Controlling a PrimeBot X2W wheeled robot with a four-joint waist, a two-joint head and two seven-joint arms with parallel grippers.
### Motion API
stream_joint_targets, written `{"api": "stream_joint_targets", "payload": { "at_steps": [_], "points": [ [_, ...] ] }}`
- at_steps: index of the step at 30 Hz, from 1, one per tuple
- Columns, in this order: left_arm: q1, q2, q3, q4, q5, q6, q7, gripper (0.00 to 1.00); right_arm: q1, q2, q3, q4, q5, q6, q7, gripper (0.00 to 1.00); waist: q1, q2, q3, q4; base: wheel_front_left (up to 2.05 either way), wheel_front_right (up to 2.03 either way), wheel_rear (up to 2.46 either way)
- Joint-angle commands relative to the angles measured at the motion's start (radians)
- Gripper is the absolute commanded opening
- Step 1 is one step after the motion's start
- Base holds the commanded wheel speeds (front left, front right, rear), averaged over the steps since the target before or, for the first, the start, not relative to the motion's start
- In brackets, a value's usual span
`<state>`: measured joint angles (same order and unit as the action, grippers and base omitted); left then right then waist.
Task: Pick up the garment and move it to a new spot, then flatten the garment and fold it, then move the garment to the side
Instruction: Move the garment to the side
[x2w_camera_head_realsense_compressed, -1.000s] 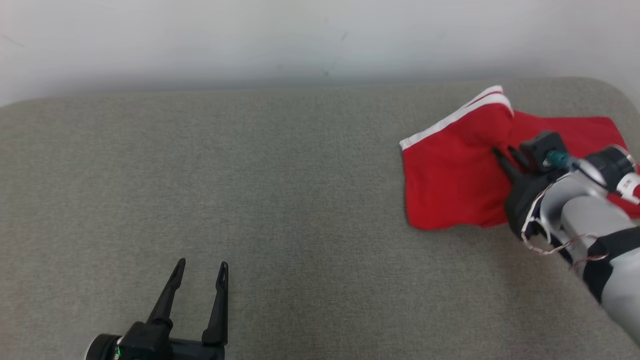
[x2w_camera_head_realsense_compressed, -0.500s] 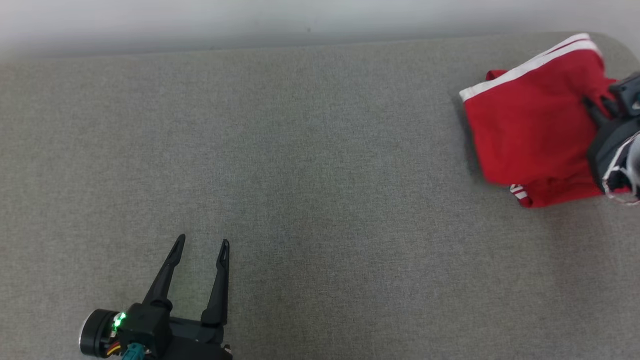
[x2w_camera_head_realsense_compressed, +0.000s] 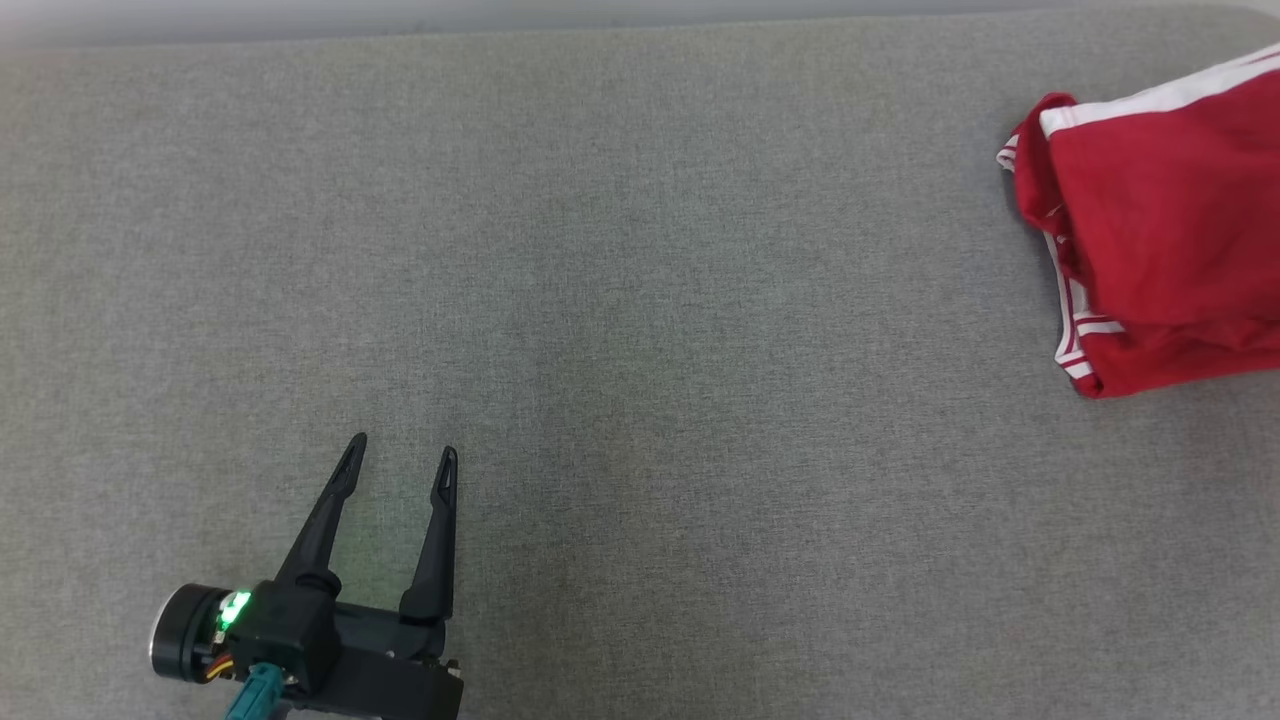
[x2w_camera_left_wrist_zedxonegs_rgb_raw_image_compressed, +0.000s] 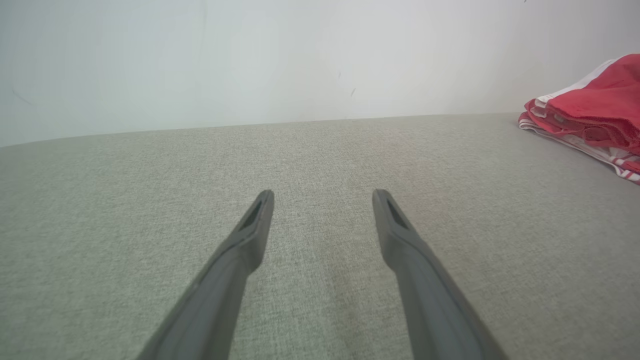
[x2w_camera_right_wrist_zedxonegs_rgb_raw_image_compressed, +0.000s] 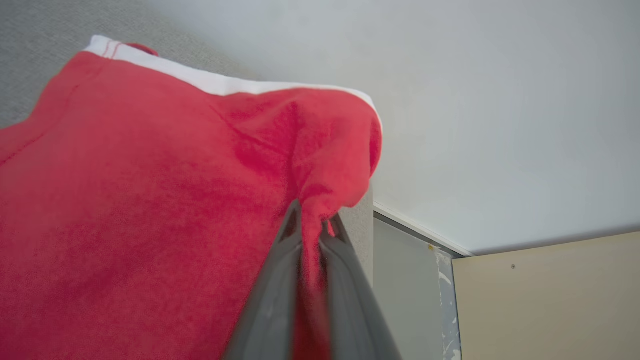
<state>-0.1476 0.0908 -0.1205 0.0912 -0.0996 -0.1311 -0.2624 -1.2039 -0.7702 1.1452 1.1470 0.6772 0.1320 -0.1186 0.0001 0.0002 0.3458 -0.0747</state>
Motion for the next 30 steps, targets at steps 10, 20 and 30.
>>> {"api": "stream_joint_targets", "payload": {
  "at_steps": [10,20,30],
  "points": [
    [-0.012,-0.002,0.009,0.006,0.009,0.001,-0.002,1.00,-0.030,0.021,0.030,0.088,-0.018,-0.003,0.004,1.00,-0.0001,-0.0002,-0.003,0.011,0.00,0.00,0.00],
    [0.050,-0.007,0.045,0.018,-0.007,0.001,-0.002,1.00,-0.016,0.086,-0.023,0.072,0.031,-0.003,-0.127,1.00,-0.0001,-0.0002,-0.102,-0.001,0.00,0.00,0.00],
    [0.131,-0.015,0.072,0.021,-0.010,0.001,-0.002,1.00,0.131,0.128,-0.284,-0.137,-0.006,-0.003,-0.146,1.00,-0.0001,-0.0002,-0.205,0.018,0.00,0.00,0.00]
  ]
}}
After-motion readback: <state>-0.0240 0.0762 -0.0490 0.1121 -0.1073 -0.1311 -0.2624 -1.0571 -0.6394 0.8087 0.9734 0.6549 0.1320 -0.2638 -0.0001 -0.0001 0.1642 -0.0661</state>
